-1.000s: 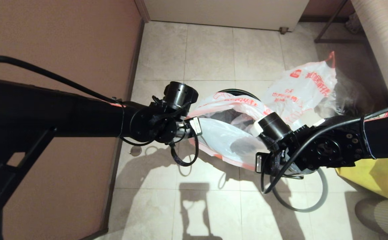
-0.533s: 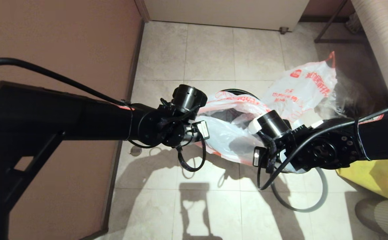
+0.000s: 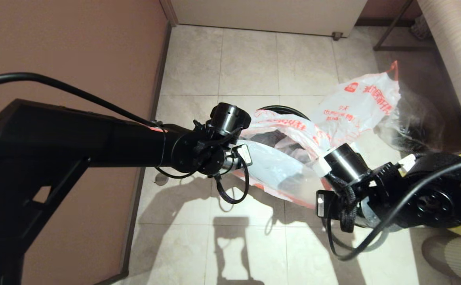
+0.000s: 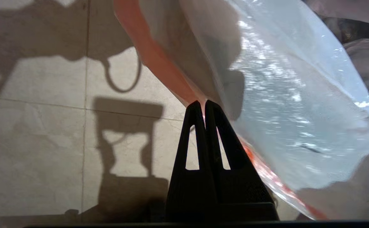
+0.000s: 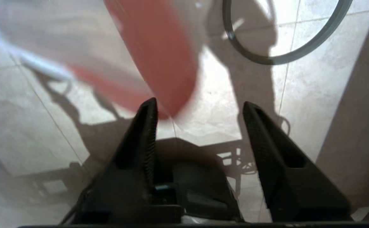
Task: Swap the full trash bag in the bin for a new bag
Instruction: Put the new garbage bag on the trash can
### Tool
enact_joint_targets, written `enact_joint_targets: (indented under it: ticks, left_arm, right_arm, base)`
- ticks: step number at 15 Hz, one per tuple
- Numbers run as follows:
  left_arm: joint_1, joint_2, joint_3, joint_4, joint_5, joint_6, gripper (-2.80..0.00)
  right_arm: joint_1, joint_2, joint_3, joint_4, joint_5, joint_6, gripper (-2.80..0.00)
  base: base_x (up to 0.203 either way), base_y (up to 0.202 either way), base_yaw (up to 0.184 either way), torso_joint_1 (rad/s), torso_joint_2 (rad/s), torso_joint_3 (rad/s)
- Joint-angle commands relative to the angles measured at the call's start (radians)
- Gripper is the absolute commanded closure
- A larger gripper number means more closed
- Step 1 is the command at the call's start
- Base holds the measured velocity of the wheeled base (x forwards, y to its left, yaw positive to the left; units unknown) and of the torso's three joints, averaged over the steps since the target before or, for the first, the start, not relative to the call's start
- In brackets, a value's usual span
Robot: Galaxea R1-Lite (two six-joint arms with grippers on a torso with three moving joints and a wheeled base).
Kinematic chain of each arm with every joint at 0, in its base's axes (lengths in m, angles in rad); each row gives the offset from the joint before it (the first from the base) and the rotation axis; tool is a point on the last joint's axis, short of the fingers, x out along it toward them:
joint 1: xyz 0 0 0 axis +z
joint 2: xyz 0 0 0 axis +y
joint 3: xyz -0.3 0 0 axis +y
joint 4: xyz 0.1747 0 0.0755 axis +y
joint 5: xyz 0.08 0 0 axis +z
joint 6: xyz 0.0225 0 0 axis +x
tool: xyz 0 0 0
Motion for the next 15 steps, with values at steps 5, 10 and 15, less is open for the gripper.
enact_joint_targets:
  ticks: [5, 10, 15]
  left_arm:
    - [0.0, 0.017, -0.021, 0.012, 0.003, -0.02, 0.0]
    - [-0.002, 0.034, -0.063, 0.012, 0.009, -0.144, -2.8]
    - [-0.008, 0.083, -0.11, 0.022, 0.005, -0.175, -2.8]
  right_arm:
    - [0.073, -0.049, 0.05, -0.024, 0.008, 0.003, 0.0]
    - [0.056, -0.052, 0.06, -0.031, 0.005, 0.007, 0.0]
    - [0.042, -0.046, 0.05, -0.043, 0.007, 0.006, 0.0]
  base:
    - [0.0, 0.0, 0.0, 0.0, 0.0, 0.0]
    - [0.0, 0.0, 0.0, 0.0, 0.0, 0.0]
    - [0.0, 0.0, 0.0, 0.0, 0.0, 0.0]
